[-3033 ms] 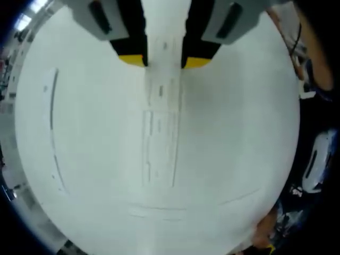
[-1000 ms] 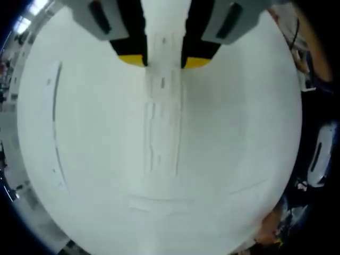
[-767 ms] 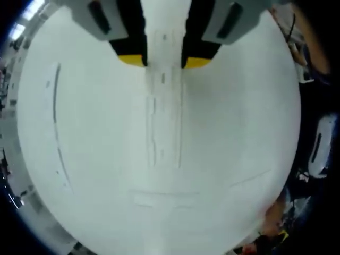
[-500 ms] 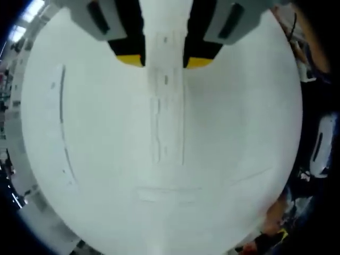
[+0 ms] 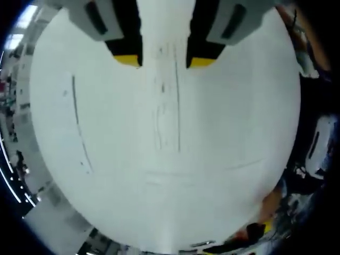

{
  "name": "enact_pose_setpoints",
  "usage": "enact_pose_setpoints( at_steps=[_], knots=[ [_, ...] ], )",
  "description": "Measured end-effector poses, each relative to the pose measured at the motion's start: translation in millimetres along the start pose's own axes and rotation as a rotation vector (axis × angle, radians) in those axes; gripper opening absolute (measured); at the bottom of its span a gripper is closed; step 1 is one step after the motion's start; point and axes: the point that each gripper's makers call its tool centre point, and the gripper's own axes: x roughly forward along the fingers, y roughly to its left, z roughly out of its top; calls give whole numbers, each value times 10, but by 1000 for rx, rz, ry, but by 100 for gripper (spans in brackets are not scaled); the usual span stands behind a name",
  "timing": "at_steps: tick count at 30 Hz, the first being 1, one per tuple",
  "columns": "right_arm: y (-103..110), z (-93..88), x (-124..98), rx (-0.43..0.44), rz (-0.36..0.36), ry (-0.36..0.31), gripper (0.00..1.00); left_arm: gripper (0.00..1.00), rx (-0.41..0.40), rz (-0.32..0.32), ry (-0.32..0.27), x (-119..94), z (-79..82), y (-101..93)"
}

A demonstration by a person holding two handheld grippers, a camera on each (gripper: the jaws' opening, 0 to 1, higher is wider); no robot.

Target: Locate the socket holder cover, grip the socket holder cover, clip it into the socket holder slot.

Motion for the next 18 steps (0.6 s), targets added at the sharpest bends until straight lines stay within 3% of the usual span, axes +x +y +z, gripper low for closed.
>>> enact_pose_setpoints(
  at_steps=[13,18],
  knots=[
    [125,-355,-138,115,-69,-146,33,82,4,-23,-15,25,20,-57],
    [47,-407,-233,191,-158,-248,31,82,-1,-28,-13,43,5,-62]
  ],
)
